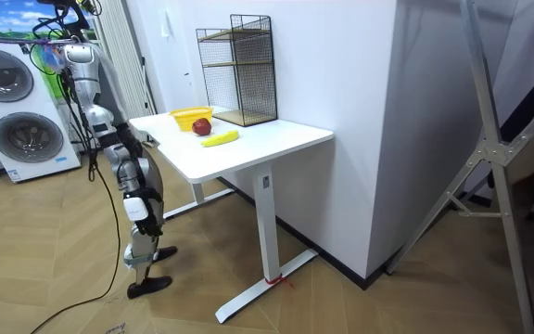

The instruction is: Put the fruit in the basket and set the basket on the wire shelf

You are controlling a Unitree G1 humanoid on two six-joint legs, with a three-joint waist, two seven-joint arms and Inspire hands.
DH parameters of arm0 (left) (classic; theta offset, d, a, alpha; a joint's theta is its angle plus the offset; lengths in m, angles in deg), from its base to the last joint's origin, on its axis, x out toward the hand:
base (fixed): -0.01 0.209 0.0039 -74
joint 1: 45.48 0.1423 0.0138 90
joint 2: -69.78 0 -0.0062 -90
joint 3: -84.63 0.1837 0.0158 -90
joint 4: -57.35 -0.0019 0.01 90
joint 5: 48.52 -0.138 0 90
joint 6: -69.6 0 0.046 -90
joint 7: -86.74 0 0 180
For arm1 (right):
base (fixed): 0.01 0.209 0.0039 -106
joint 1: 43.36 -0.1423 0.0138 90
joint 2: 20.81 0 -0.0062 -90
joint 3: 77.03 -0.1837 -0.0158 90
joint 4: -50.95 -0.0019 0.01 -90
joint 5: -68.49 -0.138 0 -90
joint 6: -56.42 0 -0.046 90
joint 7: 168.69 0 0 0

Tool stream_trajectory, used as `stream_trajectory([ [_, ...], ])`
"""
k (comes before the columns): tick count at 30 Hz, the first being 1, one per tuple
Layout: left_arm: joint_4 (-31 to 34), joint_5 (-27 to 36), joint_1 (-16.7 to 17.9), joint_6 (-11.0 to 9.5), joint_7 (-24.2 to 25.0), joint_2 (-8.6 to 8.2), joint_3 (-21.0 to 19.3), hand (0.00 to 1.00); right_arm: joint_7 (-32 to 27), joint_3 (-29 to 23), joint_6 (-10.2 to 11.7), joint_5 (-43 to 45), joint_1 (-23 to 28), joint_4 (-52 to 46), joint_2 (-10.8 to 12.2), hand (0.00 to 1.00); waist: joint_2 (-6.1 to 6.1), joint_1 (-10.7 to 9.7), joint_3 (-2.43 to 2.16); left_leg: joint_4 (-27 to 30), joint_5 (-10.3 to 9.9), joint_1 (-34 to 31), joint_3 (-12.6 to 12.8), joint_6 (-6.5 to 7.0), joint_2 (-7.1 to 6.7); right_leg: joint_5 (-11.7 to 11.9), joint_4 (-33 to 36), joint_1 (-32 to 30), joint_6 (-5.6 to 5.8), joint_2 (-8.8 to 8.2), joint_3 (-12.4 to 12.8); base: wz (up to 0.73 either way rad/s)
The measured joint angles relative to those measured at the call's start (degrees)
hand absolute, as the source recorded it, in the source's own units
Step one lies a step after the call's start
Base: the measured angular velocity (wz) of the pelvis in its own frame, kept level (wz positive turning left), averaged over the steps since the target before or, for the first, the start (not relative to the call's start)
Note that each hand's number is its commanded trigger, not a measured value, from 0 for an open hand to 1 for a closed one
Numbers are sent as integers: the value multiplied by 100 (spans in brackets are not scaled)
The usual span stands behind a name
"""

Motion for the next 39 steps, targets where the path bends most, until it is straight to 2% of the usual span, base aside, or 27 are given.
stream_trajectory([
  [4, 15, 44, 45, -123, -106, -2, -203, 0, -328, -797, 7, -1641, -30, -223, -4, 0, -38, -112, -15, 8, -1, 6, 70, -1, 29, 0, 88, -34, -1, 3, 13, -4],
  [7, 60, 69, 74, -158, -153, 0, -215, 0, -644, -1272, 71, -2407, -42, -686, -17, 0, -51, -162, -24, 14, -1, 14, 75, -1, 37, 2, 62, -41, -4, 10, 40, -4],
  [11, 110, 117, 117, -337, -227, 7, -260, 0, -1096, -1684, 350, -2844, -94, -1472, -23, 0, -47, -159, -21, 7, 1, 21, 94, 2, 43, 27, 17, -38, 9, 20, 136, -5],
  [13, 119, 138, 157, -378, -255, 17, -304, 0, -1453, -1784, 519, -2852, -144, -1889, -100, 0, -52, -169, -22, 1, 9, 20, 113, 15, 37, 48, -6, -36, 25, 26, 134, 0],
  [14, 139, 193, 191, -385, -261, 17, -308, 0, -1559, -1811, 536, -2829, -148, -2021, -118, 0, -99, -175, -47, 0, 10, 20, 116, 17, 31, 50, -5, -36, 28, 20, 128, 0],
  [15, 151, 237, 261, -406, -264, 23, -332, 0, -1806, -1966, 558, -2769, -152, -2352, -118, 0, -113, -217, -48, -20, 14, 22, 115, 24, 21, 49, -6, -37, 31, 14, 127, 0],
  [17, 205, 234, 363, -407, -265, 41, -334, 0, -2195, -2065, 653, -2455, -159, -2859, -131, 0, -141, -272, -42, -51, 25, 21, 114, 36, 9, 50, -7, -49, 36, 7, 133, 0],
  [18, 227, 232, 432, -432, -270, 47, -333, 0, -2493, -2073, 777, -2203, -158, -3225, -130, 0, -160, -303, -45, -70, 25, 27, 115, 36, 3, 51, -10, -50, 37, 4, 134, 0],
  [20, 230, 229, 438, -453, -271, 50, -333, 0, -2994, -2109, 840, -1716, -107, -3912, -125, 0, -182, -314, -41, -87, 26, 20, 115, 39, -5, 49, -12, -60, 42, -4, 132, 0],
  [22, 250, 221, 424, -475, -271, 50, -333, 0, -3601, -2140, 1022, -1049, -140, -4605, -130, 0, -194, -301, -41, -86, 27, -34, 122, 40, -4, 51, -5, -131, 45, -2, 137, 0],
  [24, 288, 233, 392, -534, -274, 49, -314, 0, -3980, -2129, 1067, -376, -182, -4887, -154, 0, -217, -299, -41, -84, 30, -100, 117, 43, -6, 55, 2, -191, 50, -2, 135, 0],
  [26, 276, 232, 366, -590, -274, 55, -312, 0, -4363, -2129, 1068, 276, -176, -5417, -153, 0, -213, -306, -39, -88, 33, -149, 117, 48, -11, 63, 13, -242, 58, -3, 139, 0],
  [28, 252, 206, 321, -603, -281, 100, -290, 0, -4698, -2029, 1139, 1145, -182, -6149, -245, 0, -215, -279, -38, -89, 33, -182, 118, 49, -17, 76, 12, -260, 68, -5, 135, 0],
  [30, 219, 204, 299, -604, -311, 109, -246, 0, -4819, -1940, 1201, 1733, -327, -6498, -349, 0, -211, -274, -36, -103, 34, -185, 117, 49, -13, 111, -3, -260, 74, -5, 111, 0],
  [33, 242, 216, 294, -610, -338, 138, -15, 0, -4905, -1606, 1254, 2398, -381, -6948, -525, 0, -199, -137, -28, -166, 36, -111, 123, 53, -11, 141, -9, -225, 96, -5, 111, 0],
  [39, 228, 186, 197, -608, -323, 148, 180, 0, -4708, -960, 1259, 2983, -375, -7371, -530, 0, -211, 55, -27, -212, 59, -84, 121, 75, -21, 162, -15, -219, 114, -22, 57, 0],
])
